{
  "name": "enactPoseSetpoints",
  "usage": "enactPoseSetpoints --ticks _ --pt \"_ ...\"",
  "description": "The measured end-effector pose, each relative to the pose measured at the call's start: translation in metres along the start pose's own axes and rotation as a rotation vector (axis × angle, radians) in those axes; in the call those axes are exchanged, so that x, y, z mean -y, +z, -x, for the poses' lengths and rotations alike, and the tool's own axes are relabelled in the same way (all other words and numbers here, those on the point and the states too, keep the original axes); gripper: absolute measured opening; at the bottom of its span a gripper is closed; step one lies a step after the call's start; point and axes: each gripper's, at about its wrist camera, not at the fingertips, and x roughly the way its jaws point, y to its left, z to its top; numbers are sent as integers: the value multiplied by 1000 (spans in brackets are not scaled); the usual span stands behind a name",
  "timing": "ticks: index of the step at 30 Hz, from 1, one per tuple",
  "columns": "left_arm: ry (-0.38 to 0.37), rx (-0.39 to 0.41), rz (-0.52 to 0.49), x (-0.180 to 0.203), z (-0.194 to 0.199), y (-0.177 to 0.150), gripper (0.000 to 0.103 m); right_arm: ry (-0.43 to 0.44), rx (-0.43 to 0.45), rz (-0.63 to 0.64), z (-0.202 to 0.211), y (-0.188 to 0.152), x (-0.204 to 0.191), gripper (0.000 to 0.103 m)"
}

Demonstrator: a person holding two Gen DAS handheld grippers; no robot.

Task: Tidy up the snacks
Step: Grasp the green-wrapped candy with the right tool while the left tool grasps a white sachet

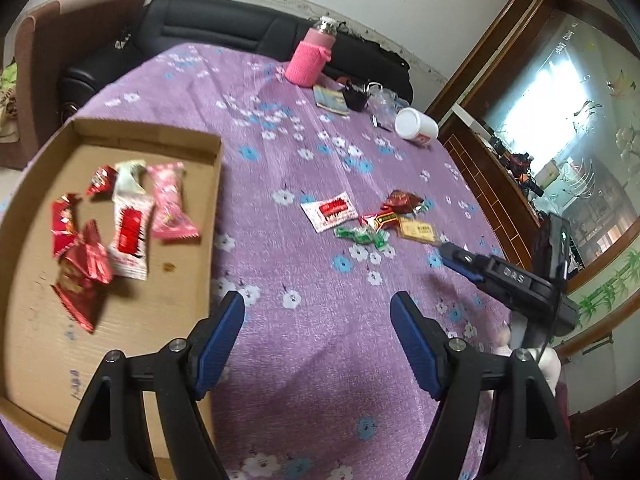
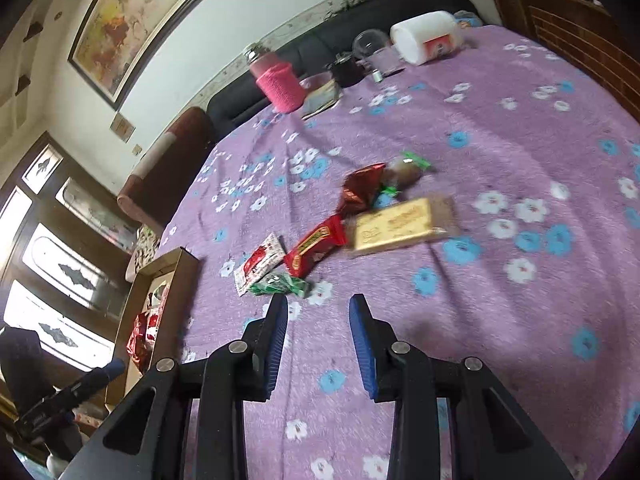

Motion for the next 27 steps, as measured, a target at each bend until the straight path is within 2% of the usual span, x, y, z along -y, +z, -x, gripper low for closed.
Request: enactPoseSetpoints --ticks 4,7,10,13,14,16,19,22,24,27 --pt "19 -11 -3 -2 -7 5 75 42 -35 90 -37 16 -26 35" --pt "31 -3 1 -9 -6 12 75 22 -50 157 -64 23 -40 46" --pt "30 -8 8 -16 -4 22 75 25 -123 212 -91 22 -47 46" --pt "32 -5 -6 -18 -5 38 75 10 -156 284 -101 8 -53 46" --pt "40 -1 -18 -16 -7 43 75 -15 -152 318 -101 2 -58 42" --pt "66 -7 -69 -6 -18 56 75 -65 -144 361 -99 -7 -64 22" --pt "67 -54 -170 16 -48 70 75 -77 -131 344 -95 -9 -61 22" --pt "61 -120 -290 39 -86 78 75 -88 -107 290 -73 -11 -47 22" --pt "95 -135 -401 56 -110 81 74 -84 -87 277 -59 -11 -41 22" --pt "129 -157 -511 69 -139 82 74 -56 -47 234 -35 -10 -26 22"
